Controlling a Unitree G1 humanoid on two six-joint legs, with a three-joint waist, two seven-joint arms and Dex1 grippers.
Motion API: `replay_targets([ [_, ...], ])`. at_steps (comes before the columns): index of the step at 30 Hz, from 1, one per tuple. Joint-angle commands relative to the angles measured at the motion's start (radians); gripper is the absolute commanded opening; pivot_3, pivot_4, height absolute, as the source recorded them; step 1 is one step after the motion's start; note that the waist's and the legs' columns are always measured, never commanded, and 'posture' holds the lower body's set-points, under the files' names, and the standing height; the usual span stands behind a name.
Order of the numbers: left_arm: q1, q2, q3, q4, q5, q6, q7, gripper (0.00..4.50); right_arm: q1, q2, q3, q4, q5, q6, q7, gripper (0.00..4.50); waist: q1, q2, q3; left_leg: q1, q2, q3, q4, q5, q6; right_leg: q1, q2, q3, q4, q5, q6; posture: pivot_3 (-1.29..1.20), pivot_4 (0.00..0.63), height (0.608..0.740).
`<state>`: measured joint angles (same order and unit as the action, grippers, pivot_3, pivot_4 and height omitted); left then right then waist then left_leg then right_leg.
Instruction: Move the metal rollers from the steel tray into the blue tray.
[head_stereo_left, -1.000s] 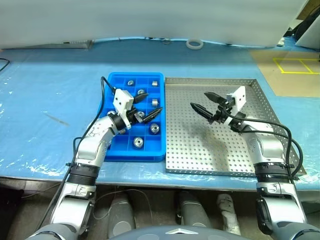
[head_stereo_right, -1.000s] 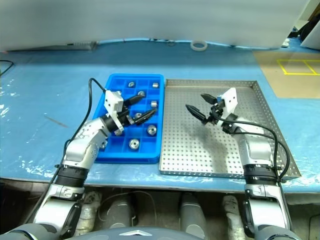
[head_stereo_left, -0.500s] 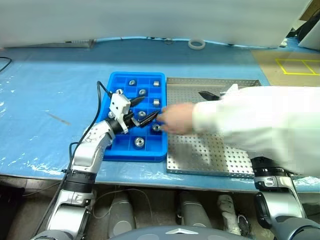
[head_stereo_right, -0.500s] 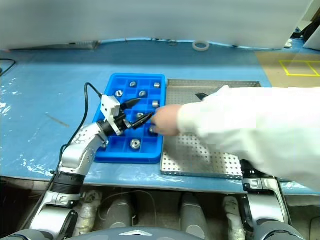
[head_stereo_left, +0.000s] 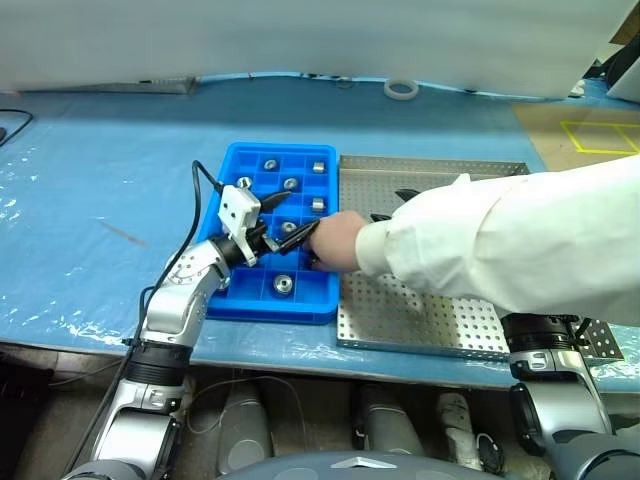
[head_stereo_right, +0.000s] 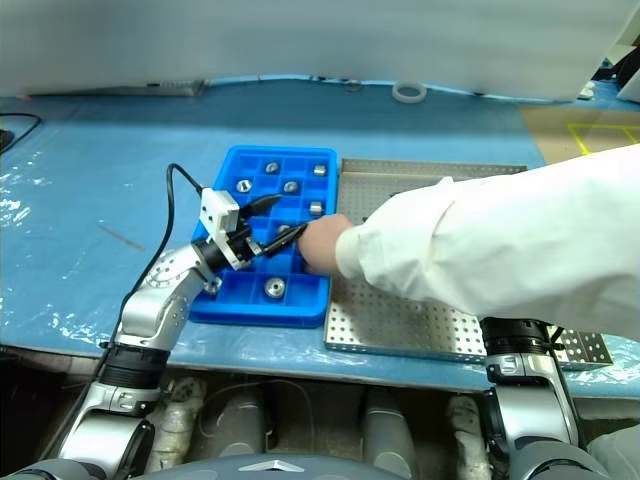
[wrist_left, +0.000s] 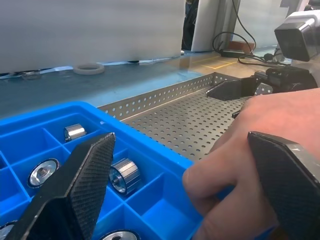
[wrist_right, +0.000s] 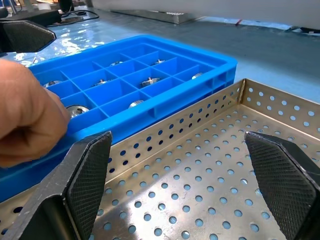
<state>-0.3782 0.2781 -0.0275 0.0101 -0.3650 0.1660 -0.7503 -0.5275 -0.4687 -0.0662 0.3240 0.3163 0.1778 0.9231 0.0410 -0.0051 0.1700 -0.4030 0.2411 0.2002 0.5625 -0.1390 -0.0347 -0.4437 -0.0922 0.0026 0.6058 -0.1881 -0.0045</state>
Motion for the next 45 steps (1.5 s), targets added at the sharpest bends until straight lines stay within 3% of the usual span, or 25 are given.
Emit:
replay_targets([
  [1, 0.002, 0.004, 0.002, -0.026, -0.008, -0.006, -0.008, 4.46, -0.022, -0.016, -0.01, -0.018, 0.004, -0.034, 0.018, 4.47, 0.001, 0.0, 0.0, 0.0, 0.0, 0.0, 0.0, 0.0, 0.0, 0.0, 0.0, 0.0, 0.0, 0.0, 0.0, -0.14, 0.15, 0.74],
  [33, -0.025, 0.029, -0.024, 0.004, 0.001, -0.012, -0.043, 4.46, -0.011, -0.024, -0.026, -0.004, -0.012, -0.073, 0.016, 4.47, -0.002, 0.0, 0.0, 0.0, 0.0, 0.0, 0.0, 0.0, 0.0, 0.0, 0.0, 0.0, 0.0, 0.0, 0.0, -0.19, 0.15, 0.74],
  [45, -0.161, -0.032, -0.092, 0.195, 0.023, -0.066, -0.174, 4.46, 0.151, -0.127, -0.166, -0.218, 0.032, 0.195, -0.185, 4.47, -0.023, 0.0, 0.0, 0.0, -0.001, 0.001, 0.001, 0.0, 0.0, 0.001, 0.0, 0.002, -0.001, 0.0, 0.0, -0.37, 0.15, 0.74],
])
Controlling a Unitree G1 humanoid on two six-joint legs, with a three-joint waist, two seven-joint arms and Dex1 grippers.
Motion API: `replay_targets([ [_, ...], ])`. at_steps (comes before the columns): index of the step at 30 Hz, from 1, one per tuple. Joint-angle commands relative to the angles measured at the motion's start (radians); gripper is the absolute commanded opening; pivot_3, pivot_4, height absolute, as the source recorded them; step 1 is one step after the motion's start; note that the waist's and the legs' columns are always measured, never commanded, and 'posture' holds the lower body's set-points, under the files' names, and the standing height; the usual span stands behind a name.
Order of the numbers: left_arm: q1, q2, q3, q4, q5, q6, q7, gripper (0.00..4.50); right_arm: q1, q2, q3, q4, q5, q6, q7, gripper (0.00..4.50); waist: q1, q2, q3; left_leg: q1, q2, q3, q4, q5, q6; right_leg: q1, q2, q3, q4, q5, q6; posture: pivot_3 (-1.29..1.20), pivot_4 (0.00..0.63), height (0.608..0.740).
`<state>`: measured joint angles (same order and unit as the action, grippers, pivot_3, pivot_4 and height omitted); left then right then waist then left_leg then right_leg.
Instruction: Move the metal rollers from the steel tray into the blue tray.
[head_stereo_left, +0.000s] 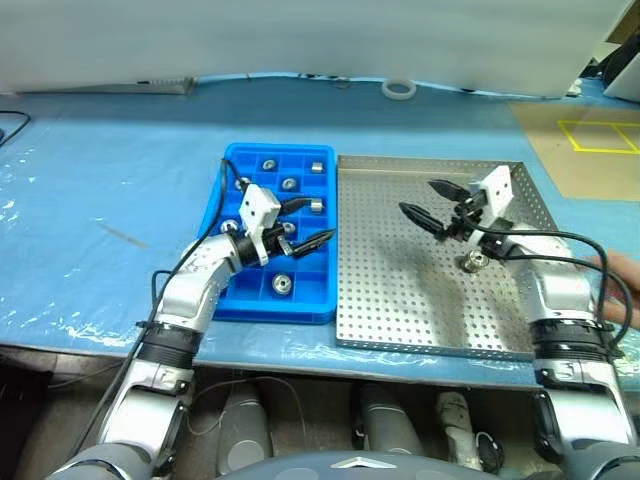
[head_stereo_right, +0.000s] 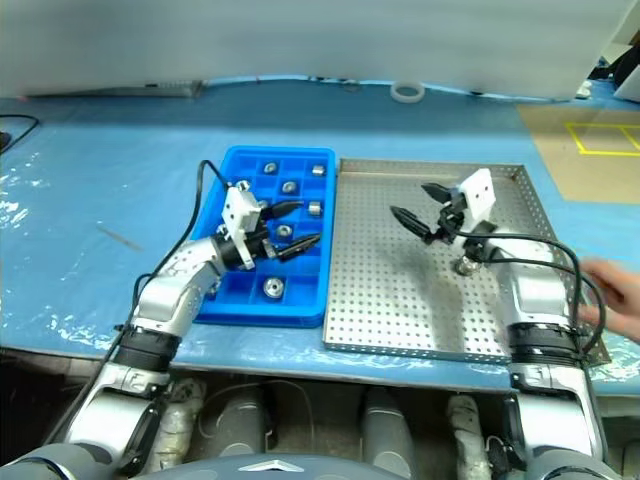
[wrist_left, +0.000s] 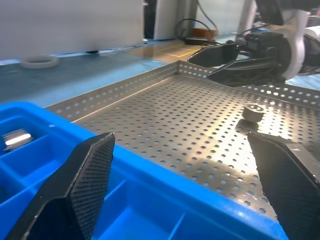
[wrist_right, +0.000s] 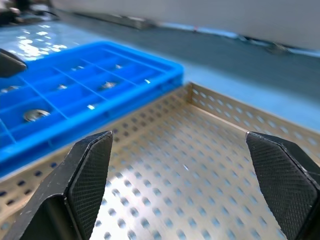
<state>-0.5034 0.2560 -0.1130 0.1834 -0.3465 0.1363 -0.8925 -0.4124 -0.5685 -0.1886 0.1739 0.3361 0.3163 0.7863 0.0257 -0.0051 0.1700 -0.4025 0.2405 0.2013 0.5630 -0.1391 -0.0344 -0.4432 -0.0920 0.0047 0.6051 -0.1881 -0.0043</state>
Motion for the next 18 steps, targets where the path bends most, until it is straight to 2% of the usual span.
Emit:
replay_targets([
  [1, -0.045, -0.015, -0.009, 0.038, 0.007, -0.044, -0.04, 4.46, 0.071, -0.035, -0.042, -0.096, 0.008, 0.079, -0.056, 4.47, -0.013, 0.0, 0.0, 0.0, 0.0, 0.0, 0.0, 0.0, 0.0, 0.0, 0.0, 0.0, 0.0, 0.0, 0.0, -0.4, 0.15, 0.74],
  [4, -0.066, -0.025, -0.01, 0.075, 0.016, -0.061, -0.058, 4.46, 0.134, -0.038, -0.016, -0.155, -0.004, 0.145, -0.089, 4.47, -0.038, 0.0, 0.0, 0.0, 0.0, 0.0, 0.0, 0.0, 0.0, 0.0, 0.001, 0.0, -0.001, 0.0, 0.001, -0.42, 0.15, 0.74],
  [10, -0.061, -0.017, 0.0, 0.086, 0.023, -0.068, -0.073, 4.46, 0.152, -0.015, 0.052, -0.132, -0.062, 0.252, -0.176, 4.47, -0.074, 0.0, 0.0, 0.0, 0.0, 0.001, 0.001, 0.0, 0.0, -0.003, 0.002, 0.0, 0.0, -0.004, 0.007, -0.42, 0.15, 0.74],
  [13, -0.052, -0.008, 0.001, 0.082, 0.028, -0.071, -0.072, 4.5, 0.143, -0.012, 0.064, -0.104, -0.082, 0.251, -0.195, 3.89, -0.073, 0.0, 0.0, -0.001, 0.0, 0.001, 0.001, 0.0, 0.0, -0.003, 0.001, 0.0, 0.0, -0.004, 0.008, -0.4, 0.15, 0.74],
  [18, -0.047, 0.015, 0.032, 0.048, 0.015, -0.06, -0.049, 4.5, 0.059, 0.012, 0.038, -0.095, -0.055, 0.199, -0.188, 2.24, -0.071, 0.0, 0.0, -0.001, 0.0, 0.001, 0.001, -0.001, 0.001, -0.003, 0.001, 0.0, 0.0, -0.002, 0.004, -0.35, 0.15, 0.74],
])
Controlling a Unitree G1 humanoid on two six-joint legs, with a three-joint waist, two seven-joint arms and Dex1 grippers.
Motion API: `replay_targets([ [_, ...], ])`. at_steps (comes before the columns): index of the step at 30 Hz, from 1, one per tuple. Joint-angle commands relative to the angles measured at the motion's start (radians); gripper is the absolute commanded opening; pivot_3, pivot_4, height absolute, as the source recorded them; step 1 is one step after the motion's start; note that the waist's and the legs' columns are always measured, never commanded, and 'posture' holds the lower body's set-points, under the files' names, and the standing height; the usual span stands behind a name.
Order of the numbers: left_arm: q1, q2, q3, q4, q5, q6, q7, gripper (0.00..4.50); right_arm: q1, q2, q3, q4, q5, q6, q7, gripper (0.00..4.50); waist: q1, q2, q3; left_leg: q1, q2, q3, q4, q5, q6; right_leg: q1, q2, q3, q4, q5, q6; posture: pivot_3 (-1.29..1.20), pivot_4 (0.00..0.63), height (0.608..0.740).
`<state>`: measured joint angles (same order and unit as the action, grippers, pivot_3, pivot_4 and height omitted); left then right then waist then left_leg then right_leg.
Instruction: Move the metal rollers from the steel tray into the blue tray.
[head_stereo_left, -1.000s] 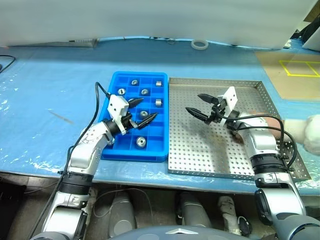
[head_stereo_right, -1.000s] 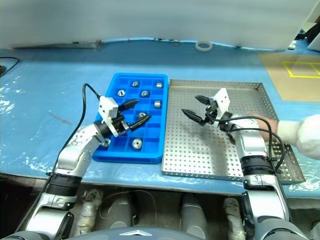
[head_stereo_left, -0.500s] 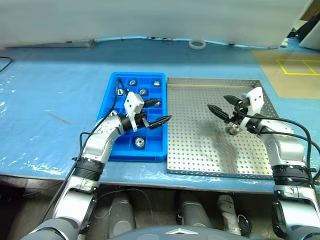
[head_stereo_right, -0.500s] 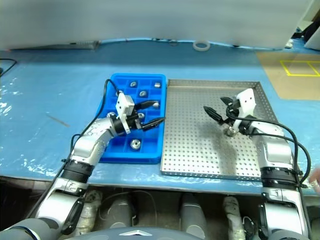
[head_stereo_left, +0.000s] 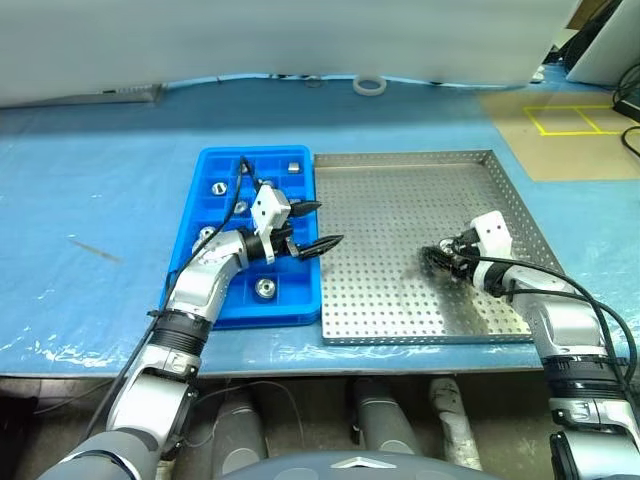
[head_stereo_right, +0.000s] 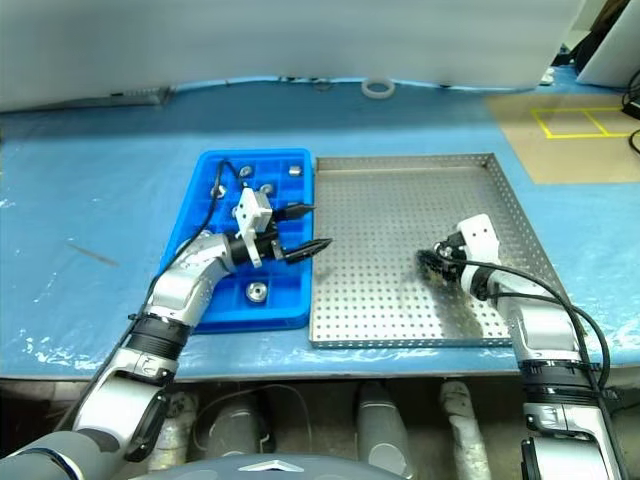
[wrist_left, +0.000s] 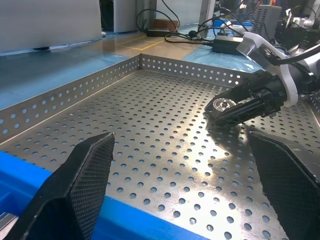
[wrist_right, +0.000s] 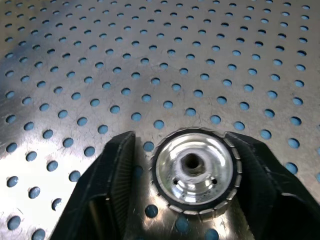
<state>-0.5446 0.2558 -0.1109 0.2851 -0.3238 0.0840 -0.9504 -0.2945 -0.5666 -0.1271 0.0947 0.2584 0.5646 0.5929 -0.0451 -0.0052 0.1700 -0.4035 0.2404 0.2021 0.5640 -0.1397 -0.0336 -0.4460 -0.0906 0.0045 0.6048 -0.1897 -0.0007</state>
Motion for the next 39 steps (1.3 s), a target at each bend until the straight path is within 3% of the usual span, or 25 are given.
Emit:
replay_targets([
  [1, 0.002, 0.027, 0.033, -0.072, -0.005, -0.005, 0.011, 4.5, -0.089, 0.025, -0.03, -0.017, 0.038, -0.08, 0.018, 1.9, 0.001, 0.0, 0.0, 0.0, 0.0, 0.0, 0.0, 0.0, 0.0, 0.0, 0.0, 0.0, 0.0, 0.001, -0.001, -0.35, 0.15, 0.74],
  [5, 0.045, 0.07, 0.08, -0.166, -0.032, 0.033, 0.048, 4.5, -0.211, 0.113, -0.02, -0.015, 0.111, -0.149, 0.087, 1.8, 0.0, 0.0, 0.0, -0.001, 0.001, 0.001, 0.0, 0.0, 0.0, -0.003, 0.0, 0.0, 0.002, 0.002, -0.003, -0.25, 0.15, 0.74],
  [12, 0.196, 0.158, 0.166, -0.336, -0.043, 0.098, 0.132, 4.5, -0.305, 0.257, 0.166, -0.001, 0.162, -0.128, 0.285, 1.8, 0.039, 0.0, 0.0, -0.002, 0.002, 0.0, -0.003, 0.0, -0.001, -0.004, 0.0, -0.002, 0.001, 0.001, -0.005, -0.1, 0.15, 0.74],
  [17, 0.28, 0.196, 0.212, -0.429, -0.051, 0.133, 0.181, 4.5, -0.308, 0.216, 0.364, 0.106, 0.005, -0.189, 0.391, 1.8, 0.095, 0.0, 0.0, -0.004, 0.001, 0.0, -0.003, 0.0, -0.001, -0.004, -0.002, -0.003, 0.001, 0.001, -0.005, -0.03, 0.15, 0.74],
  [28, 0.316, 0.204, 0.209, -0.466, -0.055, 0.144, 0.204, 4.5, -0.31, 0.215, 0.401, 0.148, -0.029, -0.206, 0.464, 1.8, 0.116, 0.0, 0.0, 0.002, 0.002, -0.004, -0.003, 0.001, -0.003, 0.004, -0.002, -0.002, 0.002, 0.001, -0.005, -0.01, 0.15, 0.74],
  [29, 0.313, 0.202, 0.204, -0.462, -0.054, 0.142, 0.203, 4.5, -0.31, 0.217, 0.396, 0.149, -0.03, -0.209, 0.462, 2.54, 0.115, 0.0, 0.0, 0.002, 0.002, -0.004, -0.003, 0.001, -0.003, 0.004, -0.002, -0.002, 0.002, 0.001, -0.005, -0.01, 0.15, 0.74],
  [34, 0.257, 0.176, 0.153, -0.414, -0.057, 0.135, 0.167, 4.5, -0.328, 0.245, 0.284, 0.15, 0.009, -0.228, 0.364, 4.02, 0.116, 0.0, 0.0, 0.002, 0.001, -0.004, -0.003, 0.001, -0.003, 0.004, -0.002, -0.002, 0.002, 0.001, -0.005, -0.08, 0.15, 0.74],
  [39, 0.165, 0.121, 0.107, -0.315, -0.066, 0.12, 0.11, 4.5, -0.303, 0.218, 0.146, 0.1, 0.058, -0.241, 0.296, 4.02, 0.109, 0.0, 0.0, 0.002, 0.0, -0.003, -0.002, 0.001, -0.003, 0.004, -0.002, 0.0, 0.002, 0.001, -0.004, -0.15, 0.15, 0.74],
])
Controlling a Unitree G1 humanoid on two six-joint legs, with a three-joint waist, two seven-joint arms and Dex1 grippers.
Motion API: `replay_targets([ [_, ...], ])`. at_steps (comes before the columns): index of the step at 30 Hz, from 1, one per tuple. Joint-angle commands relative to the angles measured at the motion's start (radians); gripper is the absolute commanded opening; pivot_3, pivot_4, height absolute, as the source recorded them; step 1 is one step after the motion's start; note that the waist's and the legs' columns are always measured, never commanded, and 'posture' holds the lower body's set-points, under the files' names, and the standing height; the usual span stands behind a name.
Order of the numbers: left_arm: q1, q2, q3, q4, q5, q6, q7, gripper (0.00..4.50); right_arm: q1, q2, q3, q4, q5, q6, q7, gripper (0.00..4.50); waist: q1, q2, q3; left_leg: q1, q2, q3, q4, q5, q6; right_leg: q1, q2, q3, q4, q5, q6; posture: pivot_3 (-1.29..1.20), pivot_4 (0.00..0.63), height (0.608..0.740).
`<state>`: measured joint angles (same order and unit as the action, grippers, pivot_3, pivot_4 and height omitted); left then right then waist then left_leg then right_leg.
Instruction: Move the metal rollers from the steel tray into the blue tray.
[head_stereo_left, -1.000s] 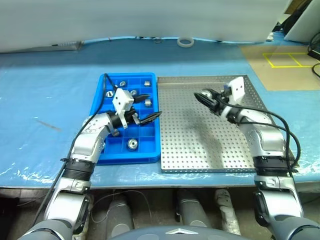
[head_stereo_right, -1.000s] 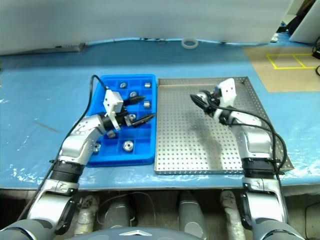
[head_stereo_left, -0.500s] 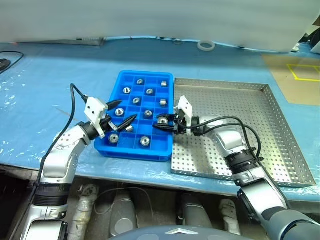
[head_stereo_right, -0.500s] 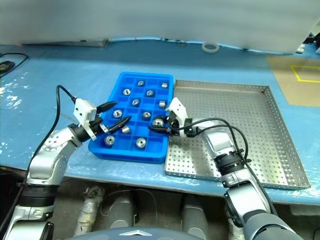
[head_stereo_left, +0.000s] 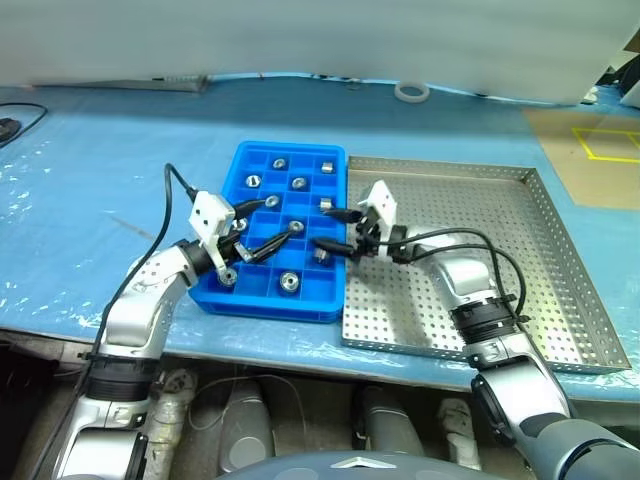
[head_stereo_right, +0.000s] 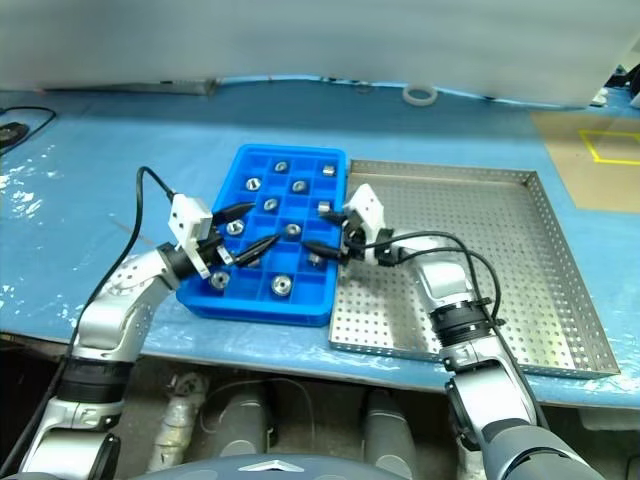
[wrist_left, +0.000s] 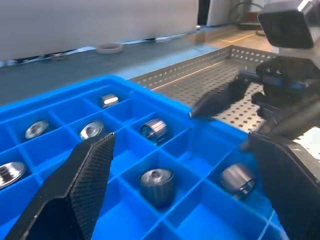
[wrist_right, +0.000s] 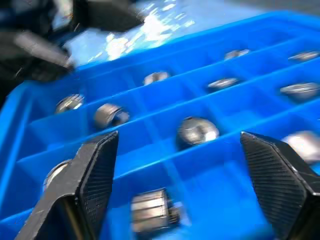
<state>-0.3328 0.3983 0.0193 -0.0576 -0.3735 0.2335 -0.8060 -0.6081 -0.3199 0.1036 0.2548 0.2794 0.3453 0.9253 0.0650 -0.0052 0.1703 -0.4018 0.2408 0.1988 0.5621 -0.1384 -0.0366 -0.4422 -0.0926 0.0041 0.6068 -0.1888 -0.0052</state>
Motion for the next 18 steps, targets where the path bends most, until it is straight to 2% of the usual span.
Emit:
replay_targets([
  [1, -0.067, -0.038, -0.033, 0.049, -0.019, -0.031, -0.045, 4.5, 0.023, -0.045, -0.112, -0.07, 0.04, -0.025, -0.049, 4.02, -0.001, 0.0, 0.0, 0.0, 0.0, 0.0, 0.0, 0.0, 0.0, 0.0, 0.0, 0.0, 0.0, 0.0, 0.0, -0.21, 0.15, 0.74],
  [7, -0.126, -0.092, -0.072, 0.13, -0.009, -0.05, -0.091, 4.5, 0.101, -0.141, -0.195, -0.114, 0.052, -0.021, -0.061, 4.02, -0.033, 0.0, 0.0, -0.001, 0.0, 0.001, -0.001, -0.001, 0.001, -0.001, 0.001, 0.001, -0.002, 0.0, 0.001, -0.3, 0.15, 0.74],
  [12, -0.143, -0.114, -0.067, 0.162, -0.009, -0.056, -0.092, 4.5, 0.134, -0.179, -0.227, -0.143, 0.059, -0.022, -0.079, 4.02, -0.071, 0.0, 0.0, 0.0, 0.0, 0.002, 0.0, -0.001, 0.001, -0.001, 0.002, 0.001, -0.001, 0.0, 0.001, -0.32, 0.15, 0.74],
  [15, -0.141, -0.13, -0.063, 0.16, -0.016, -0.055, -0.086, 4.5, 0.153, -0.182, -0.233, -0.162, 0.079, -0.015, -0.066, 4.48, -0.081, 0.0, 0.0, 0.001, 0.0, 0.002, 0.001, -0.001, 0.001, -0.001, 0.002, 0.0, 0.0, 0.0, 0.001, -0.32, 0.15, 0.74],
  [18, -0.138, -0.135, -0.056, 0.15, -0.011, -0.054, -0.07, 4.5, 0.138, -0.174, -0.236, -0.135, 0.058, -0.056, -0.099, 4.48, -0.08, 0.0, 0.0, 0.0, 0.0, 0.002, 0.001, -0.001, 0.002, -0.001, 0.002, 0.0, 0.0, 0.0, 0.001, -0.31, 0.15, 0.74],
])
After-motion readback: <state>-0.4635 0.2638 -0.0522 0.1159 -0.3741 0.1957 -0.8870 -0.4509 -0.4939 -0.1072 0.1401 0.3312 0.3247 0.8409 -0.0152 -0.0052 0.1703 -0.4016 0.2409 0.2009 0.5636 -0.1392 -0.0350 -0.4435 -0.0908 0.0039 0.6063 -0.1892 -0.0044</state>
